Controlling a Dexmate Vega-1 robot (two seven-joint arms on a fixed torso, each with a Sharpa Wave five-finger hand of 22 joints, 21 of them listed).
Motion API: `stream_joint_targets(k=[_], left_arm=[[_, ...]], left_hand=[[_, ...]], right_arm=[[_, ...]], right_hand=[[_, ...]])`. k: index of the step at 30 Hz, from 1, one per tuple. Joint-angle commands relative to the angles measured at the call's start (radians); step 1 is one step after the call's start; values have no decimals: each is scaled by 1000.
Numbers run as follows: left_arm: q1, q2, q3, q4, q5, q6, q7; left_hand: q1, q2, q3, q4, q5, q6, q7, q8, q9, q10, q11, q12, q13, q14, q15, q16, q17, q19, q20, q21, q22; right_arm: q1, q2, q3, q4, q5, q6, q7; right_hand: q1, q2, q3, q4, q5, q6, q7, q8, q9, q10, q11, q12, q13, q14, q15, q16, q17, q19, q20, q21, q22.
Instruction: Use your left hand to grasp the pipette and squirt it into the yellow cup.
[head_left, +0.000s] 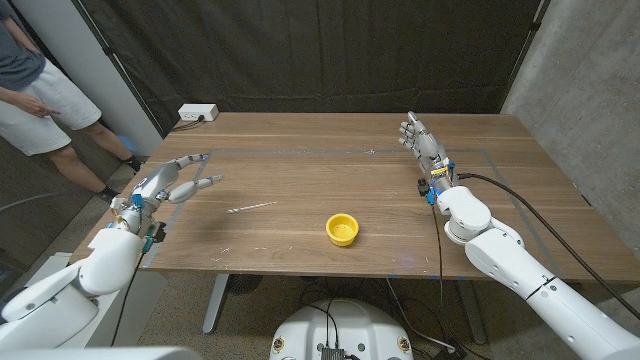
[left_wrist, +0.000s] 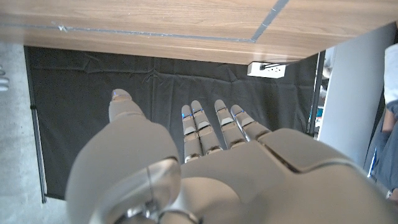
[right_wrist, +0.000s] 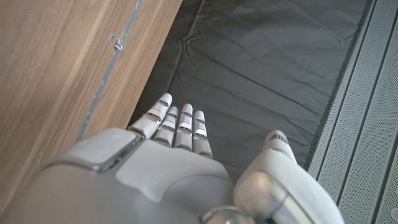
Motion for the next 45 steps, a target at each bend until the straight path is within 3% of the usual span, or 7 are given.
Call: stream_joint_targets(k=[1, 6, 20, 26, 33, 36, 45], left_arm=[[23, 8, -56, -24, 149, 73, -76], [12, 23, -65, -26, 173, 91, -134], [-6, 88, -77, -70, 272, 186, -311], [-35, 111, -59, -52, 288, 186, -354], [-64, 170, -29, -65, 323, 226, -433], [-58, 177, -24, -78, 367, 242, -430], [-68, 198, -10, -86, 397, 237, -473]], left_hand=[[11, 1, -1, -10, 2, 25, -14, 9, 3, 19, -11, 0, 3, 8, -76, 1, 2, -11, 8, -7, 4], [17, -1, -2, -13, 1, 46, -25, 12, 3, 39, -18, 1, 3, 24, -78, 4, 2, -13, 11, -10, 3], [24, -3, -4, -15, -1, 67, -22, 12, 3, 60, -20, -2, 3, 29, -73, 0, 2, -32, 21, -20, 3], [28, -5, -6, -17, -2, 60, -21, 5, 3, 52, -22, -10, 3, 19, -72, -6, 2, -38, 24, -23, 2], [35, -9, -8, -21, -3, 46, -21, -6, 3, 40, -18, -20, 3, 6, -68, -13, 2, -52, 43, -30, 2], [49, -15, -9, -28, -2, 76, -40, 2, 4, 51, -26, -20, 3, 7, -73, -13, 2, -55, 41, -32, 1], [87, -18, -2, -47, 0, 89, -56, 0, 5, 53, -37, -26, 3, 6, -75, -15, 1, -64, 47, -36, 0]], right_arm=[[-50, 15, -20, -60, -49, -18, -66], [-68, 25, -23, -78, -54, -27, -88], [-75, 30, -22, -84, -70, -2, -85], [-65, 31, -18, -73, -73, 13, -71], [-87, 25, -8, -79, -70, 26, -71], [-99, 28, -6, -95, -75, 13, -90], [-115, 31, -5, -94, -79, 23, -93]], right_hand=[[11, -2, 2, -3, -4, 10, 1, 3, 4, 11, 1, 5, 4, 5, 4, 2, 3, 5, -8, 6, 6], [11, -1, 3, -4, -5, 10, 1, 3, 4, 11, 2, 5, 4, 5, 3, 1, 3, 4, -8, 6, 6], [12, 0, 2, -5, -5, 11, 0, 2, 5, 13, -3, 6, 4, 9, 0, 2, 3, 9, -8, 8, 6], [14, 0, 2, -7, -5, 13, -1, 3, 5, 13, -1, 5, 4, 5, -5, 1, 2, 13, -17, 9, 6], [16, 1, 2, -8, -5, 14, 0, 2, 5, 14, -2, 5, 4, 9, -4, 2, 2, 16, -17, 10, 6], [16, 1, 1, -8, -5, 14, -1, 2, 5, 15, -2, 6, 4, 9, -4, 2, 2, 17, -16, 10, 6], [15, 3, 1, -8, -5, 16, -2, 2, 5, 16, -1, 6, 4, 10, -2, 2, 3, 18, -13, 10, 6]])
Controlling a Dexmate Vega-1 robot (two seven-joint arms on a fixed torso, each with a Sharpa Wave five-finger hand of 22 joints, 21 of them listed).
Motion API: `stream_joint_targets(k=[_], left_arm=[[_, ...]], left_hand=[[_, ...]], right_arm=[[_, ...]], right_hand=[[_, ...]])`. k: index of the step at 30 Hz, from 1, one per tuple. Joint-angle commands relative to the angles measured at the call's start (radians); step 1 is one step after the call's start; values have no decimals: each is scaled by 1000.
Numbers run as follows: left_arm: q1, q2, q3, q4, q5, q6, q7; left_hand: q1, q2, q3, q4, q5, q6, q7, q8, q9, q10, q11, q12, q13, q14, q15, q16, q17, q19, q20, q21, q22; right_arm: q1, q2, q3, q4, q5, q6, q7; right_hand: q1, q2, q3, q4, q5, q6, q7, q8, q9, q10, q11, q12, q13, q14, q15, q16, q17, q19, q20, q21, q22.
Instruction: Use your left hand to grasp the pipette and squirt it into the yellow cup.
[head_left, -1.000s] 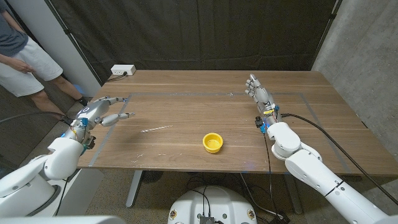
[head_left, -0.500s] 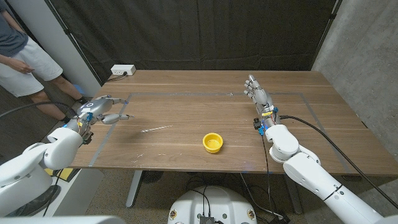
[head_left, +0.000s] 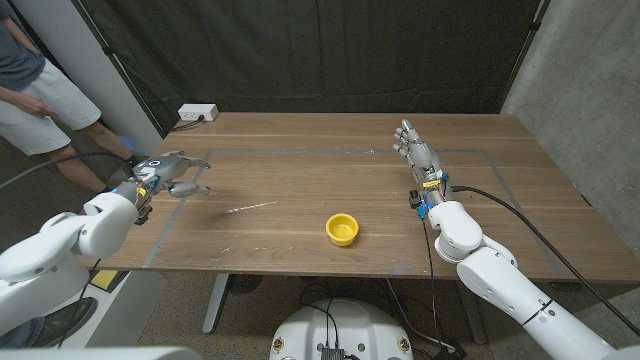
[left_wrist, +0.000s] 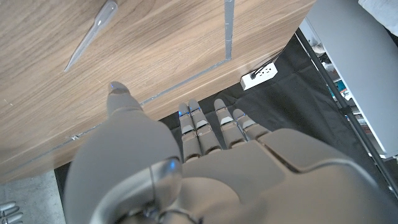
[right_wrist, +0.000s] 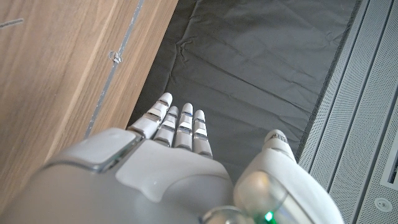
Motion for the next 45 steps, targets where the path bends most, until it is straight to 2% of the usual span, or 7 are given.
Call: stream_joint_targets(k=[1, 14, 24, 26, 32, 37, 45], left_arm=[[-16, 38, 26, -15, 59, 15, -66], [-35, 70, 98, -33, 135, 81, -109], [-98, 115, 165, -7, 76, 86, -128], [-111, 126, 178, -2, 61, 82, -128], [-157, 156, 234, 6, 15, 108, -141], [-189, 169, 269, 17, -48, 126, -136], [-220, 222, 335, 16, -77, 173, -103]], left_hand=[[20, 0, -2, -9, 0, 11, -6, 6, 5, 8, -6, -5, 4, -4, -80, -3, 1, -6, 5, -6, 3], [46, 2, 0, -15, -1, 64, -2, 15, 6, 56, -12, 2, 5, 4, -85, 1, 1, -1, -3, -4, 2], [59, 9, 0, -11, -5, 97, 61, 14, 5, 106, 19, 5, 6, 28, -68, 8, 2, 11, 13, -1, 2], [61, 13, -1, -9, -7, 102, 61, 11, 5, 113, 62, 4, 6, 31, -69, 7, 3, 11, 14, -1, 3], [64, 14, -1, -8, -9, 113, 75, 10, 5, 121, 76, 4, 6, 40, -62, 7, 3, 14, 16, 0, 3], [65, 20, -1, -4, -11, 101, 95, 0, 5, 110, 85, -4, 7, 34, -43, 3, 4, -5, 41, -7, 3], [66, 25, -1, -2, -13, 100, 96, -4, 5, 108, 89, -6, 7, 30, -40, 1, 5, -8, 52, -8, 4]], right_arm=[[-24, 5, 3, -6, -6, 10, -13], [-15, 5, 4, 8, 7, 17, 8], [-34, 0, 9, -7, 19, 3, 1], [-39, 1, 8, -8, 18, 2, -2], [-42, 3, 2, -7, 23, -6, -3], [-40, -5, 0, -14, 29, -27, 0], [-32, -7, -3, -13, 36, -35, 5]], right_hand=[[10, -3, 1, -2, -1, 9, 2, 2, 5, 7, -2, 6, 4, 11, -2, 2, 3, 5, -15, 10, 6], [9, -2, -1, -2, -1, 9, 0, 2, 5, 9, -1, 6, 5, 12, 0, 2, 3, 5, -12, 9, 6], [8, -2, -2, -2, -1, 10, -2, 2, 5, 11, -2, 7, 5, 12, 0, 2, 4, 5, -11, 9, 6], [8, -2, -2, -2, -1, 10, -2, 2, 5, 12, -2, 7, 5, 12, 1, 2, 4, 5, -11, 9, 6], [7, -1, -2, -2, -1, 11, -2, 2, 5, 12, -2, 7, 5, 14, 1, 2, 4, 5, -10, 9, 6], [7, -1, -3, -2, -1, 11, -2, 2, 5, 13, -1, 7, 5, 14, 1, 2, 4, 5, -9, 8, 6], [7, -1, -3, -3, -2, 12, -3, 1, 5, 14, -1, 7, 5, 13, 1, 2, 4, 5, -9, 8, 6]])
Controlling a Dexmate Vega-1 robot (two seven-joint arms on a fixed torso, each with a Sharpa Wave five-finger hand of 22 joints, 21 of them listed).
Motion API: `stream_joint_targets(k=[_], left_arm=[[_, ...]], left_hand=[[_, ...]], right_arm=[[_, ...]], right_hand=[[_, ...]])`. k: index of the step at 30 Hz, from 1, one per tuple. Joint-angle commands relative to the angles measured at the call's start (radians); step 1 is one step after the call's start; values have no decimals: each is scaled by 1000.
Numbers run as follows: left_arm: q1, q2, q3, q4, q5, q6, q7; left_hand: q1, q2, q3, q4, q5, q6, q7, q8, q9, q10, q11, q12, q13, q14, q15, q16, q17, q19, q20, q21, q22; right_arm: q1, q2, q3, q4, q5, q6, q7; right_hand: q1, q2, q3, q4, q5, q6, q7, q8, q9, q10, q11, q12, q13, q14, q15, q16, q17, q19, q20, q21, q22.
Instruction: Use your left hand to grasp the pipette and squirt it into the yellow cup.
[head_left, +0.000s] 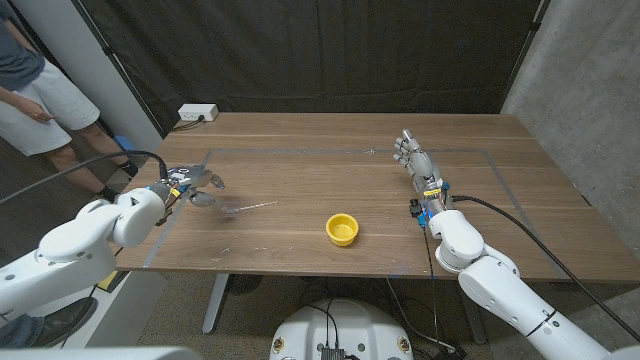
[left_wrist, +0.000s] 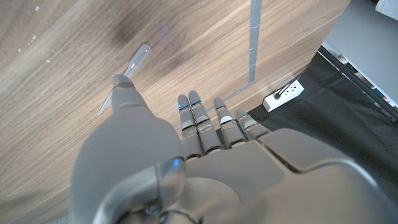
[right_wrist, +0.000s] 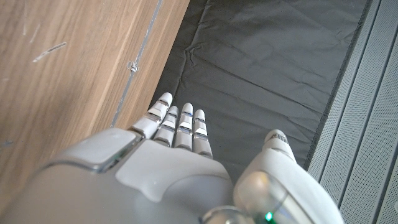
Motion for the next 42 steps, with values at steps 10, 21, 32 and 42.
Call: stream_joint_targets(k=[10, 21, 32, 42], left_arm=[[-228, 86, 304, 34, -47, 100, 43], [-320, 118, 412, 39, -68, 111, 32], [-353, 141, 452, 30, -89, 138, 40], [-382, 143, 491, 27, -69, 148, 45]], left_hand=[[25, 25, 9, 2, -5, 21, 1, -2, 5, 10, 0, 0, 3, 11, -38, 3, 3, 5, 16, 1, 3], [51, 37, 21, -5, -10, 48, -13, 2, 6, 36, -9, 6, 4, 20, -46, 4, 2, 12, 12, 4, 4], [76, 51, 33, -9, -21, 79, -21, 5, 8, 92, -31, 18, 9, 61, -54, 17, 2, 27, 13, 9, 4], [98, 59, 44, -13, -32, 134, -29, 21, 9, 132, -36, 24, 11, 74, -63, 17, 2, 36, 5, 11, 4]], right_arm=[[10, -3, -9, 14, 15, -16, 8], [-3, -3, -3, 14, 22, -12, -1], [0, -7, -1, 17, 29, -14, 5], [5, -5, -5, 23, 28, -10, 7]], right_hand=[[8, 0, 0, -1, -2, 8, -1, 2, 5, 12, 3, 7, 5, 13, -2, 3, 4, 5, -8, 8, 6], [8, 1, -1, -1, -2, 8, -2, 1, 5, 13, 3, 7, 5, 14, -2, 2, 4, 5, -7, 8, 6], [10, 2, -1, -2, -2, 9, -1, 1, 5, 12, 2, 6, 5, 14, -1, 2, 3, 5, -6, 7, 6], [9, 3, -1, -2, -2, 9, -3, 1, 6, 13, 2, 6, 5, 14, -2, 1, 4, 4, -5, 7, 6]])
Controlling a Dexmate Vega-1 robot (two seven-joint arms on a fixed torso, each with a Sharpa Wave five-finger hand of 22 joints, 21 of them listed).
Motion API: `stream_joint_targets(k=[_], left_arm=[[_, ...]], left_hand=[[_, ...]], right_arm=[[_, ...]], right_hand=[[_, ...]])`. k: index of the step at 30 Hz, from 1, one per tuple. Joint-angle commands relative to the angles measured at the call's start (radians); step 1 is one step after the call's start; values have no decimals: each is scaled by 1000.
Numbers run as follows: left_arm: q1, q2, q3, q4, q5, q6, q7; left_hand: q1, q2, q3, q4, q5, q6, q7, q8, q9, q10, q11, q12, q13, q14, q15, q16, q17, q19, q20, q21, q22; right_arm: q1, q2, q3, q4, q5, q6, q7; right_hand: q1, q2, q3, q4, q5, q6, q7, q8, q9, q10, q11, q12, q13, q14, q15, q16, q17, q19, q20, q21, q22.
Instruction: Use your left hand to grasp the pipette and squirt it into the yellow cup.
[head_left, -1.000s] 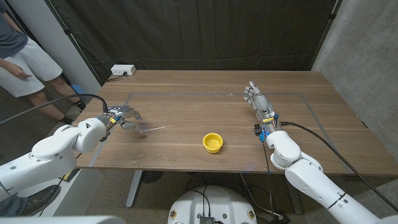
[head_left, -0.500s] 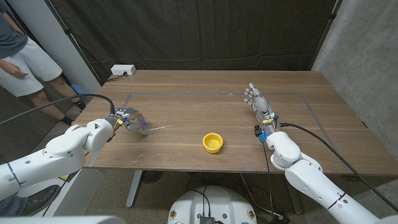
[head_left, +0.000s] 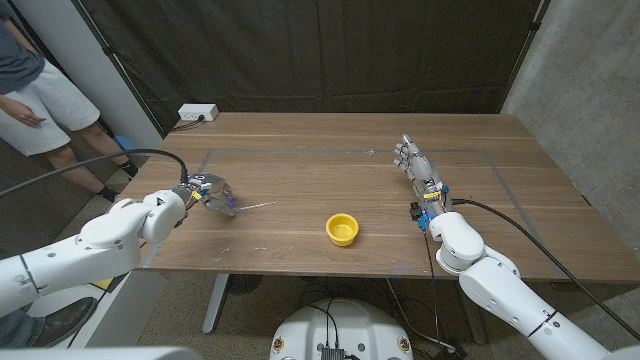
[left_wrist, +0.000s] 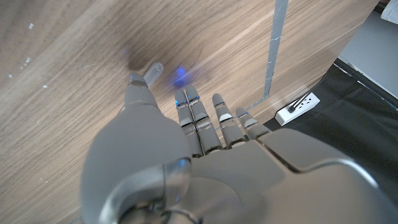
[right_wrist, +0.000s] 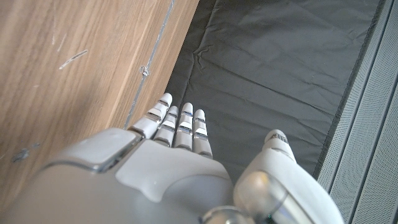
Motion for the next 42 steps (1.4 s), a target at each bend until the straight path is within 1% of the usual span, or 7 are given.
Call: stream_joint_targets(k=[1, 4, 6, 13, 23, 34, 42], left_arm=[[-41, 9, 50, -2, 5, 13, 8], [-45, 7, 56, 0, 4, 10, 12], [-46, 7, 60, 1, 6, 10, 15], [-41, 9, 61, -3, 4, 15, 38], [-64, -3, 91, 4, 22, 19, 4], [-75, -14, 103, 12, 24, 17, -5], [-82, -24, 112, 23, 31, 20, -5]], left_hand=[[10, 5, 9, -2, -7, 29, -6, 11, 3, 28, 0, 9, 2, 11, -67, 5, 2, 15, -11, 7, 1], [19, 6, 13, -3, -13, 54, -7, 17, 3, 49, -3, 11, 3, 23, -76, 7, 1, 21, -17, 8, 1], [25, 5, 15, -4, -17, 67, -6, 19, 3, 69, -13, 14, 3, 30, -79, 8, 1, 25, -20, 9, 1], [36, 8, 21, -3, -25, 104, -15, 28, 2, 97, -19, 13, 3, 49, -86, 11, 1, 35, -25, 11, 0], [39, 10, 23, 0, -31, 101, -14, 23, 2, 95, -17, 4, 3, 53, -86, 9, 1, 40, -22, 11, 0], [48, 15, 30, 1, -36, 117, -21, 24, 1, 106, -18, -1, 3, 56, -87, 6, 1, 43, -21, 11, 0], [69, 23, 43, -3, -41, 139, -19, 26, 1, 129, -27, -2, 3, 72, -90, 8, 0, 53, -21, 13, 0]], right_arm=[[4, 0, -2, 8, 3, 4, 5], [4, 1, -3, 8, 2, 5, 4], [4, 1, -3, 9, 2, 6, 5], [3, 8, -7, 17, 2, 18, 7], [2, 17, -10, 27, 3, 33, 8], [8, 20, -13, 32, 7, 27, 9], [8, 22, -12, 36, 11, 25, 7]], right_hand=[[9, 3, -1, -2, -3, 8, -1, 1, 6, 9, -2, 6, 5, 10, 2, 2, 4, 4, -5, 7, 1], [9, 4, -1, -2, -3, 7, -2, 1, 6, 10, -1, 6, 5, 10, 2, 2, 4, 5, -5, 7, 1], [9, 4, -2, -2, -3, 7, -2, 1, 6, 9, -1, 6, 5, 10, 2, 2, 4, 4, -4, 7, 1], [9, 4, -2, -3, -3, 8, -2, 1, 6, 9, -1, 6, 5, 11, 2, 2, 4, 4, -3, 7, 1], [9, 4, -3, -3, -3, 8, -3, 0, 6, 10, -2, 6, 5, 11, 2, 2, 4, 4, -3, 7, 2], [9, 5, -3, -3, -3, 6, -4, 0, 6, 10, -2, 6, 5, 11, 2, 1, 4, 4, -2, 7, 2], [9, 5, -4, -3, -3, 7, -4, 0, 6, 11, -2, 6, 5, 11, 3, 1, 4, 4, -2, 7, 2]])
